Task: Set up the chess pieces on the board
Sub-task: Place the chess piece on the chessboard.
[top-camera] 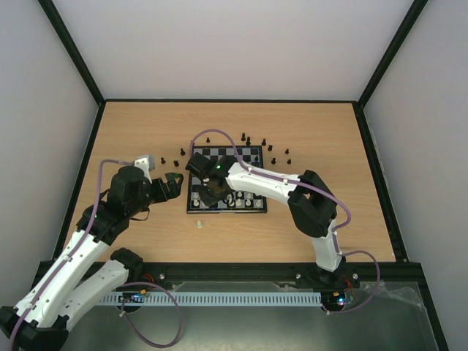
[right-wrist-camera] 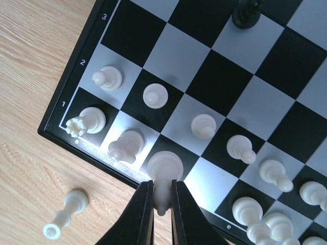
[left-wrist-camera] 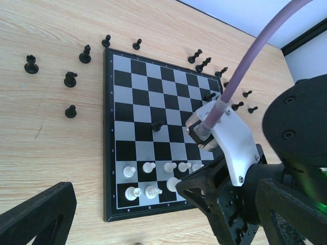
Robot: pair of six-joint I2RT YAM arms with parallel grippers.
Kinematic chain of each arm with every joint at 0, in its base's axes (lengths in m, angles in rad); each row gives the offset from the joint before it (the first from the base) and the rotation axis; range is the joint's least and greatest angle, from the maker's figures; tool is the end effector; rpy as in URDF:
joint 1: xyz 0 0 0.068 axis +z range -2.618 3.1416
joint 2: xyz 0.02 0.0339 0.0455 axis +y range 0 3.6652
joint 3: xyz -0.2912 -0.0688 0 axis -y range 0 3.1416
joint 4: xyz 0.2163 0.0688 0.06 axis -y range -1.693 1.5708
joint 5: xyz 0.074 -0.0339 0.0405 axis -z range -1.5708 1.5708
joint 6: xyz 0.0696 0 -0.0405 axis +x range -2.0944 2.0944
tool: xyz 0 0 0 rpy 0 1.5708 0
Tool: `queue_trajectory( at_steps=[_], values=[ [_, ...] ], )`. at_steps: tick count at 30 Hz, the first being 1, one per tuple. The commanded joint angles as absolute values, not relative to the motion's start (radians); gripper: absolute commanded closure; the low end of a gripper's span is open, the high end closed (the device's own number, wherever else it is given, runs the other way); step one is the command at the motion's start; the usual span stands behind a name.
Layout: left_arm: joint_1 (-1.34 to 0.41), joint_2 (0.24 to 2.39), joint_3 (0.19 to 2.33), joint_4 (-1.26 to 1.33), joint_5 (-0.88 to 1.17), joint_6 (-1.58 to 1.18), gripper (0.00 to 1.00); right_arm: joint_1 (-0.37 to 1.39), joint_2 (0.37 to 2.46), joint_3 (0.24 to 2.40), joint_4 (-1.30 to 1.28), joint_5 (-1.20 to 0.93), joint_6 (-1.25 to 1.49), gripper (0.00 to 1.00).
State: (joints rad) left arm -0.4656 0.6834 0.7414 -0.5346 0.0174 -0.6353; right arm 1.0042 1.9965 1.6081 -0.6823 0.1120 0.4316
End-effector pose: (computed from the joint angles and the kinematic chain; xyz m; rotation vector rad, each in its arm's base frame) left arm 0.1194 -0.0614 0.3039 -0.1686 2.1150 -0.6917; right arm 0.2383 0.3602 0.2267 -0.7182 2.5750 0.3362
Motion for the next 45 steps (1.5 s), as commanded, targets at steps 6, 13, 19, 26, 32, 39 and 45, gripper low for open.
queue_trajectory(
  at_steps=[6, 13, 19, 26, 32, 39, 45],
  values=[
    [-0.458, 0.69, 0.773, -0.532, 0.012, -0.625, 0.01, 1.0, 2.051, 1.627, -0.76, 0.114, 0.412, 0.96],
    [-0.457, 0.695, 0.772, -0.528, 0.018, -0.622, 0.01, 1.0, 2.066, 1.623, -0.752, 0.099, 0.411, 0.93],
    [-0.457, 0.693, 0.766, -0.525, 0.02, -0.624, 0.01, 0.999, 2.068, 1.622, -0.758, 0.099, 0.409, 0.91],
    [-0.457, 0.691, 0.763, -0.523, 0.024, -0.624, 0.01, 0.999, 2.074, 1.621, -0.759, 0.101, 0.411, 0.88],
    [-0.457, 0.693, 0.764, -0.521, 0.028, -0.624, 0.01, 0.999, 2.075, 1.618, -0.758, 0.097, 0.411, 0.87],
    [-0.456, 0.688, 0.765, -0.524, 0.026, -0.624, 0.01, 0.999, 2.064, 1.616, -0.755, 0.097, 0.416, 0.81],
    [-0.456, 0.67, 0.786, -0.532, 0.009, -0.626, 0.01, 1.002, 1.972, 1.607, -0.756, 0.102, 0.425, 0.69]
  ],
)
